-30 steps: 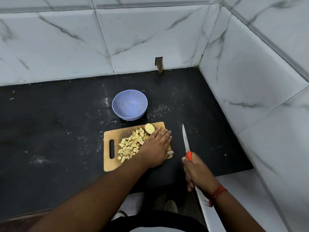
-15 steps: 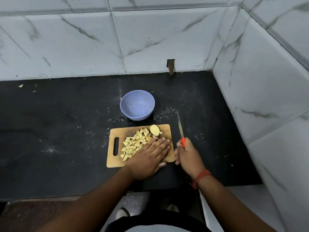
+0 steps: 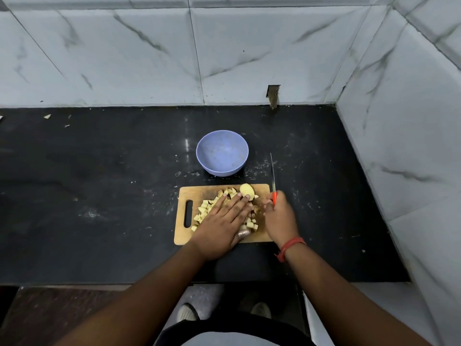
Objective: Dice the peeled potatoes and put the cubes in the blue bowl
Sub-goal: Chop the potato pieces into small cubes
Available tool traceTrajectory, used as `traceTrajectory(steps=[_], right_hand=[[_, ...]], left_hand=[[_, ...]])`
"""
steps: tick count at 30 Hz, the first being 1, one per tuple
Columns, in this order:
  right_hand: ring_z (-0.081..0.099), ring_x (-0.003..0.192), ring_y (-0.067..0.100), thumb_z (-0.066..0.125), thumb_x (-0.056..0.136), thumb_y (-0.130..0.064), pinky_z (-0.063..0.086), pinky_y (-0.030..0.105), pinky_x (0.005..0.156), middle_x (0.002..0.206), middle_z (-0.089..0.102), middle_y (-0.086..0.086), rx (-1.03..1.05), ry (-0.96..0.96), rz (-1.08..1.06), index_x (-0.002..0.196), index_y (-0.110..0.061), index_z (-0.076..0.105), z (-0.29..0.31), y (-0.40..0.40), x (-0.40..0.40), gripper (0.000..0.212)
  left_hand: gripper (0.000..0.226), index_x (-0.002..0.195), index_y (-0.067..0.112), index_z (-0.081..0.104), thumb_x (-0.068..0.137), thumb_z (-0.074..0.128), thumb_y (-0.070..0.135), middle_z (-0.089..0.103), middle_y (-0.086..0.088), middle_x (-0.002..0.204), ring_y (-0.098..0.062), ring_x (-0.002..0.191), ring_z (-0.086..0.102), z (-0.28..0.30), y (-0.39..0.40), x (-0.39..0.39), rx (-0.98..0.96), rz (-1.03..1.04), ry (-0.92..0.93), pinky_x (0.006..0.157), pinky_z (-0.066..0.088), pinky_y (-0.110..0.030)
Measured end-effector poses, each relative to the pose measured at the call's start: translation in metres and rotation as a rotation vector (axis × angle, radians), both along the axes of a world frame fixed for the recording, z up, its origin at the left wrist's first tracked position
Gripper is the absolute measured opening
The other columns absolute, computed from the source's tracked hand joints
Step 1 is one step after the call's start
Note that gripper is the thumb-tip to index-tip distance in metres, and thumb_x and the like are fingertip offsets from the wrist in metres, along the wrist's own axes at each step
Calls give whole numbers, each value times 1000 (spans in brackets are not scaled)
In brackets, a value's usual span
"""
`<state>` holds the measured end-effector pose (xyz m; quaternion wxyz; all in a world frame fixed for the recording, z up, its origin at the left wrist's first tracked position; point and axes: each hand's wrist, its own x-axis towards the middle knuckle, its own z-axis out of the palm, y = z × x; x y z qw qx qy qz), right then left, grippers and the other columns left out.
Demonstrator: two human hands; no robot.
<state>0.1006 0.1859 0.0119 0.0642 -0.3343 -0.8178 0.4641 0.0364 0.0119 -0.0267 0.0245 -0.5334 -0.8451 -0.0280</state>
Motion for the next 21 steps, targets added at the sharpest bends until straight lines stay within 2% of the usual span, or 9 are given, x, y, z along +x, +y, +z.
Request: traceTrajectory(steps=[2, 4, 7, 9, 11, 14, 18, 21], right_hand=[[60, 87, 22, 44, 98, -13, 40, 28, 70, 98, 63, 5, 17, -1, 41, 104, -11, 52, 5, -1, -10, 10], [61, 90, 22, 44, 98, -13, 42, 28, 72, 101, 64, 5, 10, -31, 92, 106, -13, 53, 6, -2, -17, 12], [62, 92, 17, 44, 98, -14, 49, 31, 79, 102, 66, 0, -30, -49, 106, 107, -18, 54, 5, -4, -17, 14], [64, 94, 16, 44, 98, -14, 50, 32, 82, 102, 67, -3, -61, -20, 36, 105, -20, 55, 2, -2, -11, 14], [64, 95, 14, 44, 98, -13, 52, 35, 86, 101, 67, -7, -97, 15, -45, 102, -21, 56, -2, 0, -6, 15], [64, 94, 8, 45, 98, -14, 53, 39, 89, 100, 67, -13, -138, 37, -73, 99, -26, 58, -5, -1, -2, 18], [64, 96, 8, 44, 98, -16, 54, 40, 90, 101, 66, -12, -163, 54, -110, 100, -27, 58, -7, -4, 1, 18], [65, 91, 11, 44, 98, -19, 54, 41, 86, 97, 66, -9, -186, 13, -92, 101, -28, 56, -6, -5, 1, 15]], left_hand=[[64, 157, 13, 31, 106, 29, 52, 20, -9, 167, -23, 155, 11, 7, 4, -3, 70, 56, -60, 125, 10, -49], [63, 155, 14, 35, 105, 29, 52, 22, -11, 166, -24, 155, 15, 12, 9, -9, 88, 95, -93, 125, 11, -49], [65, 156, 21, 33, 103, 17, 55, 16, -12, 167, -25, 155, 11, 20, 15, -23, 11, 104, -146, 126, 2, -45], [66, 155, 28, 35, 101, 12, 57, 16, -13, 167, -26, 155, 9, 24, 21, -31, -46, 99, -161, 126, -2, -44], [62, 152, 32, 41, 102, 14, 57, 21, -15, 165, -29, 155, 9, 24, 29, -36, -86, 93, -169, 126, -1, -45], [53, 147, 34, 49, 105, 24, 55, 38, -15, 156, -31, 151, 21, 21, 38, -42, -96, 97, -190, 125, 2, -48], [48, 139, 24, 58, 105, 34, 48, 51, -10, 141, -26, 138, 40, 24, 43, -43, -16, 67, -194, 125, 4, -47], [53, 136, 17, 59, 104, 30, 47, 49, -6, 140, -24, 135, 44, 27, 49, -43, 45, 78, -235, 126, 8, -45]])
